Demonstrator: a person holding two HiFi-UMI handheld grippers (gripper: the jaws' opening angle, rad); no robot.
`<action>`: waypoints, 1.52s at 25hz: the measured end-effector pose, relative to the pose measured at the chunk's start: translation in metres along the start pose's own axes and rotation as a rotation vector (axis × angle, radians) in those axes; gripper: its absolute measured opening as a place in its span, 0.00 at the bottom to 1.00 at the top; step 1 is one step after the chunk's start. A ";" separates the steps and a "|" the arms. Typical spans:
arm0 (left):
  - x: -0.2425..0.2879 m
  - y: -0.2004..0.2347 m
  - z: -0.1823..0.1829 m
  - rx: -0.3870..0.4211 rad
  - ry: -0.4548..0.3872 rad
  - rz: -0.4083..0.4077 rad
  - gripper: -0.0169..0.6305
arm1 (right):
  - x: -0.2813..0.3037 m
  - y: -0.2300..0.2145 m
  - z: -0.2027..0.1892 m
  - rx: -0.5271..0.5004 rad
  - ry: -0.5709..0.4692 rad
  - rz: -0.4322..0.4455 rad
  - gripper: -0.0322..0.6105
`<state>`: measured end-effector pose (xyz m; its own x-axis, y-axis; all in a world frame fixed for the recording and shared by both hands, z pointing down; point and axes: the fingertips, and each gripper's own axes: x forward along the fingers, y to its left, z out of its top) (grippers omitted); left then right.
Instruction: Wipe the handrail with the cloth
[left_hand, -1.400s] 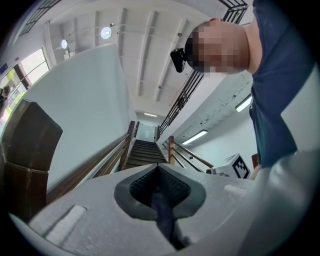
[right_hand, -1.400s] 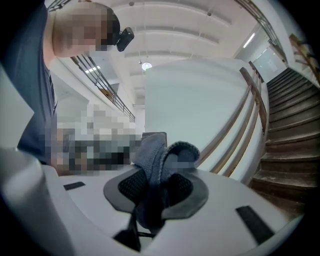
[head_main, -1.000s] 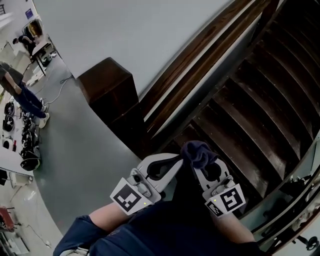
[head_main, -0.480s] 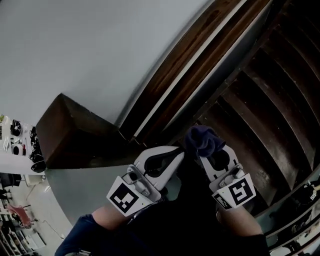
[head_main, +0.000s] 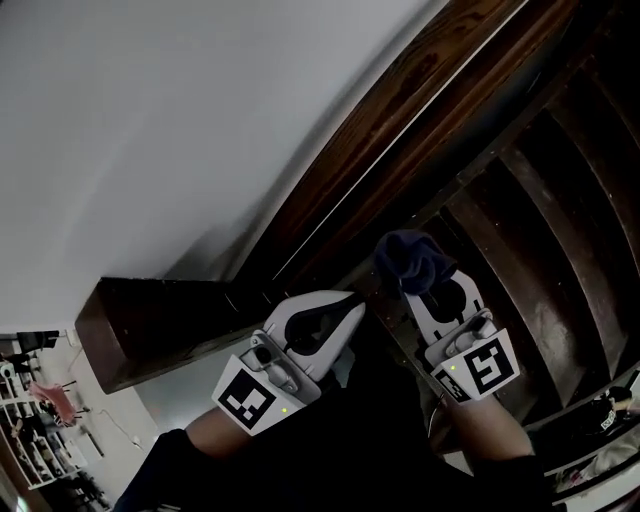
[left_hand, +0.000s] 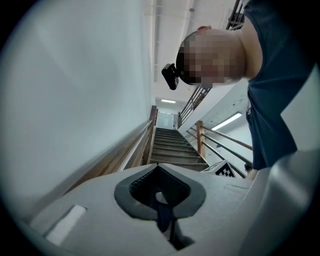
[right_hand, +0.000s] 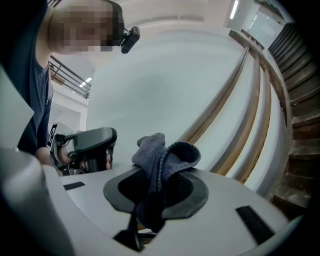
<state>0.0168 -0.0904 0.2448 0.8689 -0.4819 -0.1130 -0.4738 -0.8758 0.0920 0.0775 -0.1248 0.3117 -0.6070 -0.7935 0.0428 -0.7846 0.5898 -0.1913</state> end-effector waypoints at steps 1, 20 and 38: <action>0.006 0.004 0.004 0.001 -0.001 0.008 0.03 | 0.004 -0.007 0.004 -0.008 0.007 0.003 0.20; 0.124 0.035 -0.057 0.026 0.042 -0.067 0.03 | 0.042 -0.204 -0.021 -0.158 -0.037 -0.281 0.20; 0.138 0.063 -0.130 -0.012 0.168 -0.030 0.03 | 0.108 -0.276 -0.043 -0.321 -0.104 -0.288 0.20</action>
<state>0.1260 -0.2085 0.3634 0.8947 -0.4437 0.0511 -0.4467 -0.8888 0.1027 0.2226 -0.3665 0.4114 -0.3550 -0.9334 -0.0527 -0.9293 0.3462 0.1288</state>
